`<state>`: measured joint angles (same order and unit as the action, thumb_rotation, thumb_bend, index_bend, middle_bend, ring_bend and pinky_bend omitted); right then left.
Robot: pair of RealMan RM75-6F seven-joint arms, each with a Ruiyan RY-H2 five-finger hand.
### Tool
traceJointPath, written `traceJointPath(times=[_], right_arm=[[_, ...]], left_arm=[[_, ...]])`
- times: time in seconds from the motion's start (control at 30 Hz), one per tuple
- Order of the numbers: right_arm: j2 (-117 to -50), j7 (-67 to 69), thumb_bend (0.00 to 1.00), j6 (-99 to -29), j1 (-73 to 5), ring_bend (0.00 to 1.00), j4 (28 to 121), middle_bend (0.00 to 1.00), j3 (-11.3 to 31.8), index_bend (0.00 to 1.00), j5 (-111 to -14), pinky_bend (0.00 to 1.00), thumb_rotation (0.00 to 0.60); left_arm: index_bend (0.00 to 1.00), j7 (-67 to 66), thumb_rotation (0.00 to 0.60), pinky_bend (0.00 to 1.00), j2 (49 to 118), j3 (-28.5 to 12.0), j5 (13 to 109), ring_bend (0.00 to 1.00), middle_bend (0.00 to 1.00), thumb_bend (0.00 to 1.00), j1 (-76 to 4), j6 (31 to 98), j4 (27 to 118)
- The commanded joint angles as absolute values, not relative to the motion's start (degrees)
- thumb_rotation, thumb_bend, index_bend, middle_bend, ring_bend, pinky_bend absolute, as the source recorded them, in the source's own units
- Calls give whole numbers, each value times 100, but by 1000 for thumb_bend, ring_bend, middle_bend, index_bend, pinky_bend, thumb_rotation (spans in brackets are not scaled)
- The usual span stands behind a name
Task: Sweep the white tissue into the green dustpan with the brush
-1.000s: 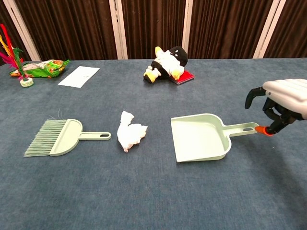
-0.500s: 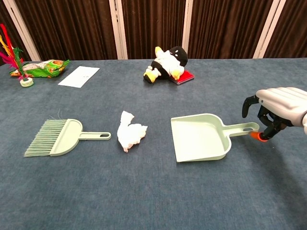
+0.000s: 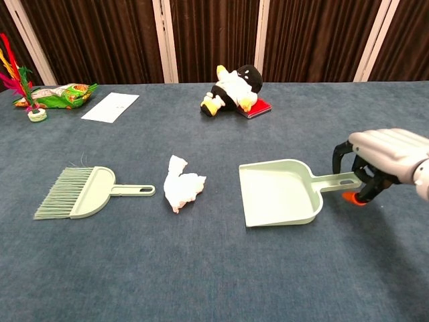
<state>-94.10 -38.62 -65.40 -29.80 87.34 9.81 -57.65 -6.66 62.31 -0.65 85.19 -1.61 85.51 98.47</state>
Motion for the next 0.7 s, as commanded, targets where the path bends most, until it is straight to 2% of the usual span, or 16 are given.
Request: traceJointPath(times=[0.03,0.17,0.23,0.4,0.47,0.7], right_arm=[[-9575,-3888,321,-6619,-2993,858,8594,849,937,444,-5763,742,600],[-9655,-3887,327,-6630,-3003,858,8499,849,926,448,-5717,742,600],[-9680,-3871,350,-6626,-3003,858,8468,849,908,480,-5716,742,600],[-9734,-3807,514,-6653,-3007,858,8434,859,866,677,-5791,742,600],[-9727,-3770,542,-6674,-3020,858,8441,862,879,717,-5849,742,600],[-9625,-3753,550,-6736,-3050,859,8515,866,899,771,-5975,742,600]], left_arm=[[0,-665,600,0,6229,-62,8515,0,0,0,-163,8543,9847],[0,-654,600,0,6226,-62,8514,0,0,0,-169,8536,9847],[0,-650,600,0,6225,-66,8508,0,0,0,-172,8534,9845],[0,-637,600,0,6227,-66,8513,0,0,0,-176,8537,9843],[0,-633,600,0,6229,-66,8511,0,0,0,-177,8535,9844],[0,-636,600,0,6226,-66,8494,0,0,0,-182,8525,9875]])
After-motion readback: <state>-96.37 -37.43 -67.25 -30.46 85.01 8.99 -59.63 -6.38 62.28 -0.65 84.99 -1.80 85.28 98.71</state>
